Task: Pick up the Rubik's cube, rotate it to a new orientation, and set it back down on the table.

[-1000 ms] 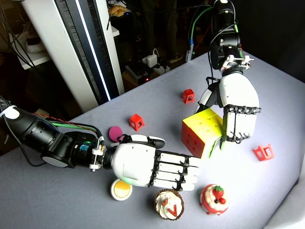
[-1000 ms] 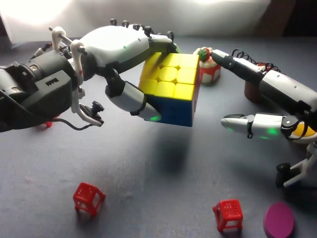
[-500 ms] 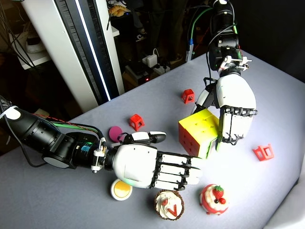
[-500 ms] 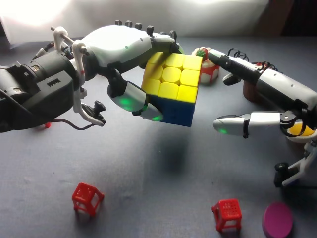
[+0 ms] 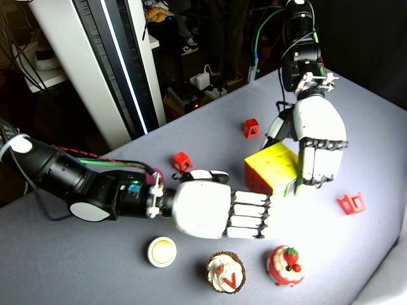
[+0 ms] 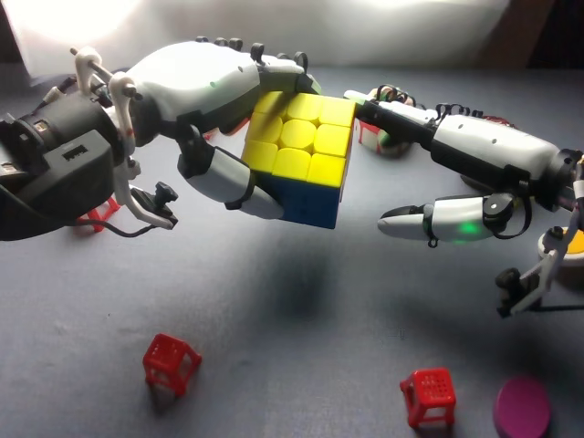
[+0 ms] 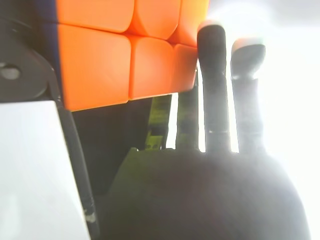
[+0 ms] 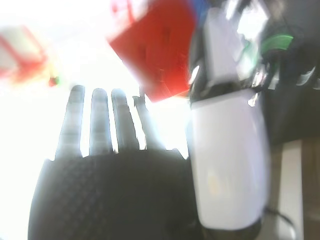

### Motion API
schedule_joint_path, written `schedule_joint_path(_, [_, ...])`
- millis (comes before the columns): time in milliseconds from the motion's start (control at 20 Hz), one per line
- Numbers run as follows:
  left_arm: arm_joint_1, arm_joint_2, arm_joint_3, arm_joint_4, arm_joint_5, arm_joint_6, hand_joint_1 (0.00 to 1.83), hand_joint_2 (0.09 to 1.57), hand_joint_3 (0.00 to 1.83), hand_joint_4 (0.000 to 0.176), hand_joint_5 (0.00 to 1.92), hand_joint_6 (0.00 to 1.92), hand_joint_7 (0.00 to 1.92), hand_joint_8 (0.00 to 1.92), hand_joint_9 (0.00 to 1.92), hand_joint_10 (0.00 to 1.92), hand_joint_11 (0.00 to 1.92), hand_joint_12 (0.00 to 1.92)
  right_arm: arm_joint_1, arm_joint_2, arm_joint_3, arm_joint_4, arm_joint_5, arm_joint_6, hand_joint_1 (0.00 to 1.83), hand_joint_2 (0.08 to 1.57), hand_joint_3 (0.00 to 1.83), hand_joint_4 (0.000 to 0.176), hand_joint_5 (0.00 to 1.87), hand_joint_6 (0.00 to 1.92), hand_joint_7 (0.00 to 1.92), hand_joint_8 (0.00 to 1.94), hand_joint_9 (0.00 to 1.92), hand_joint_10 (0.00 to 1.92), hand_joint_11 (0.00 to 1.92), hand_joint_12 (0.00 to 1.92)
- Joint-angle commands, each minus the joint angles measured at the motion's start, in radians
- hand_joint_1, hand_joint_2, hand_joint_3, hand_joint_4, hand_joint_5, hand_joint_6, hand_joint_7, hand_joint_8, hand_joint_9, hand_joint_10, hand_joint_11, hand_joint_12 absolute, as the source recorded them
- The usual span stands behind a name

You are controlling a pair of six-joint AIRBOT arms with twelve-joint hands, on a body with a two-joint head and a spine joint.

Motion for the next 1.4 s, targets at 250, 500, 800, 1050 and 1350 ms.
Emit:
schedule_joint_path(250, [-0.018, 0.010, -0.005, -0.037, -0.161, -0.009, 1.07, 1.10, 0.00, 0.000, 0.61, 0.59, 0.39, 1.53, 0.34, 1.83, 0.57, 1.92, 0.040, 0.019, -0.014, -0.045, 0.112, 0.007, 0.91, 1.06, 0.01, 0.000, 0.00, 0.00, 0.00, 0.00, 0.00, 0.00, 0.00, 0.01])
schedule_joint_path(500, [-0.018, 0.014, -0.005, -0.047, -0.167, -0.006, 0.91, 1.06, 0.00, 0.000, 0.69, 0.49, 0.34, 1.29, 0.09, 1.74, 0.20, 1.92, 0.063, 0.043, -0.028, -0.068, 0.091, -0.013, 1.04, 1.04, 0.00, 0.000, 0.00, 0.00, 0.00, 0.00, 0.00, 0.00, 0.00, 0.00])
schedule_joint_path(800, [-0.028, 0.016, -0.004, -0.047, -0.174, -0.002, 1.20, 1.02, 0.35, 0.000, 0.59, 0.59, 1.07, 1.91, 1.31, 1.92, 1.44, 1.92, 0.073, 0.025, -0.020, -0.072, 0.080, -0.025, 1.05, 1.04, 0.00, 0.000, 0.00, 0.00, 0.00, 0.00, 0.00, 0.00, 0.01, 0.00])
schedule_joint_path(1050, [-0.028, 0.015, -0.003, -0.051, -0.181, 0.002, 1.32, 0.77, 0.88, 0.000, 0.62, 0.47, 0.95, 1.62, 1.34, 1.92, 1.49, 1.92, 0.081, 0.021, -0.019, -0.064, 0.082, -0.039, 1.05, 1.02, 0.00, 0.000, 0.00, 0.00, 0.00, 0.00, 0.00, 0.00, 0.00, 0.12])
schedule_joint_path(1350, [-0.024, 0.016, -0.002, -0.060, -0.184, 0.003, 1.28, 0.96, 0.57, 0.000, 0.56, 0.55, 0.79, 1.66, 1.04, 1.92, 1.27, 1.92, 0.081, 0.032, -0.028, -0.063, 0.088, -0.039, 1.04, 0.99, 0.00, 0.000, 0.00, 0.00, 0.00, 0.00, 0.00, 0.00, 0.00, 0.02])
